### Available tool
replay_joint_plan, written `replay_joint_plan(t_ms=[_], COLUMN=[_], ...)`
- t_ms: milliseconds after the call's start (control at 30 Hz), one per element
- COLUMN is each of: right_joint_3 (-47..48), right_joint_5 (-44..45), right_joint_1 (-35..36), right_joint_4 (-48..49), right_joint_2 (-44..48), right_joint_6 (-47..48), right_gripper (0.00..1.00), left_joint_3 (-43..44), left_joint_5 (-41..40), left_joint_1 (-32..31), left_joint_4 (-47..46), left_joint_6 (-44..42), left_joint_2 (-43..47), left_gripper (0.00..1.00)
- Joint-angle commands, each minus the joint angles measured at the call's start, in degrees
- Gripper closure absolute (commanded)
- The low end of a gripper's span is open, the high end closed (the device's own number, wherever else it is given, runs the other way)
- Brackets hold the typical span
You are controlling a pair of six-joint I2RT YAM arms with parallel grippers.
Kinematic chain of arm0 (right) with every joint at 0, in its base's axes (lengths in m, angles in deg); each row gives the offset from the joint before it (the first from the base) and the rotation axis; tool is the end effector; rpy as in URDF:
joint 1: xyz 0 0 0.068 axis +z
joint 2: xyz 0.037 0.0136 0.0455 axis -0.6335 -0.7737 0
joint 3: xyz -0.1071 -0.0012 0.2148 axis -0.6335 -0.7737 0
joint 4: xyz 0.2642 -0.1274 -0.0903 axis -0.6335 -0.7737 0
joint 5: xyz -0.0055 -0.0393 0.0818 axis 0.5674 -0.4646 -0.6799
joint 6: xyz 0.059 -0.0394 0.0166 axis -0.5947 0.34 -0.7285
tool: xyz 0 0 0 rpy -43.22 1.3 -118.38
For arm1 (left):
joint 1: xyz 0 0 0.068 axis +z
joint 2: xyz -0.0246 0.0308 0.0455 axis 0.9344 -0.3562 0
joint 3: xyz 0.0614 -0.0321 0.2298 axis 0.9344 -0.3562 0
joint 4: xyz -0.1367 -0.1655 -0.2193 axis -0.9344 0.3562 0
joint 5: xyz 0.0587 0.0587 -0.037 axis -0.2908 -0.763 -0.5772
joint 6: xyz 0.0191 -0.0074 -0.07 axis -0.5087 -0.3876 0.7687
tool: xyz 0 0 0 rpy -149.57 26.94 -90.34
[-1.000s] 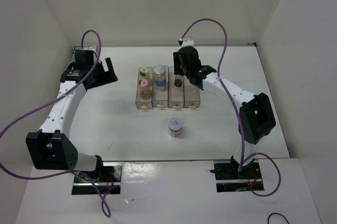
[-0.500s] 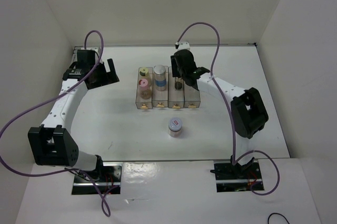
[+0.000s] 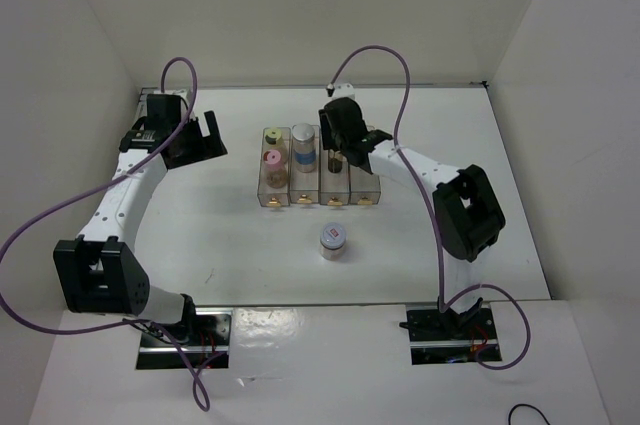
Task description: Organize the condiment bottles
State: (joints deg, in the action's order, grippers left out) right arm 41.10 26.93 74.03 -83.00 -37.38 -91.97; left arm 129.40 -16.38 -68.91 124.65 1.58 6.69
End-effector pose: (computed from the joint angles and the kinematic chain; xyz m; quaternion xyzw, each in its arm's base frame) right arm 0.4117 0.2597 0.1929 -0.0942 0.8604 0.0415 0.4991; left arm 0.3817 -0.0021 0.2655 -0.1574 0.9042 -0.0976 0.3849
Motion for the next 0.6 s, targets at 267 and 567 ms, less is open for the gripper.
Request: replay_joint_plan(t_ms=[267, 567], right_joint_3=[-0.26, 0.88], right_joint_5=[3.59, 8.34], right_joint_1=[1.23, 2.28], right_joint_4=[3.8, -6.28], right_joint_2=[1.68, 13.26], right_joint_6=[-3.47, -9.07], right_gripper=[0.19, 0.03], left_joint_3=[-1.31, -1.32], left_joint_5=[0.97, 2.02], left_joint_1=[0.3, 0.3], left_joint_4=[-1.76, -1.76], left_joint_6=[-1.11, -1.11], left_joint_2=[1.47, 2.69], left_gripper=[0.0, 0.0])
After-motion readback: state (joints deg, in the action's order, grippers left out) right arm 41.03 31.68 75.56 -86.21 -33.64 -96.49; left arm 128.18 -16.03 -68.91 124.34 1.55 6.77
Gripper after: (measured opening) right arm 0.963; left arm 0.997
